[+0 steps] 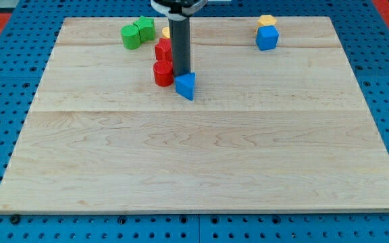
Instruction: Push yellow heart towards blue cube
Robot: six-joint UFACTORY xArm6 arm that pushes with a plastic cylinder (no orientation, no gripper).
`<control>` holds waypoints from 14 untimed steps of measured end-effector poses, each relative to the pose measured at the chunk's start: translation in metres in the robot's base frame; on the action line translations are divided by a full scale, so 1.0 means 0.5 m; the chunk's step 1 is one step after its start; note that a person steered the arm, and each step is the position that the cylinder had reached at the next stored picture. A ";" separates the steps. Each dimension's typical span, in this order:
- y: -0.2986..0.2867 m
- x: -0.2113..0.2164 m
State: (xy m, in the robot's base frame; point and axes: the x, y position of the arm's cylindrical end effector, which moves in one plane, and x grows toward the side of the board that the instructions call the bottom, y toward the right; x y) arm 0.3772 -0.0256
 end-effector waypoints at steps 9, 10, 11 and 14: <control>-0.087 -0.268; 0.005 -0.271; 0.063 -0.257; 0.095 -0.147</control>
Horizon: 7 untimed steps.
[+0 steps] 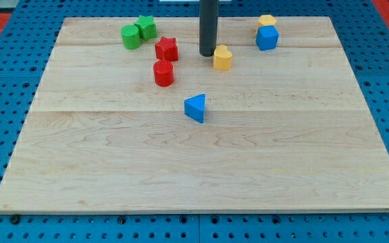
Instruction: Push yellow heart towards blue cube
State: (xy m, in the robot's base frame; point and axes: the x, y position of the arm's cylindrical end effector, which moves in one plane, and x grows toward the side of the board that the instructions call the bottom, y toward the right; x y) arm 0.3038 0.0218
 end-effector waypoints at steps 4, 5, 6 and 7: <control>-0.001 0.019; 0.009 0.019; 0.023 0.026; 0.052 0.052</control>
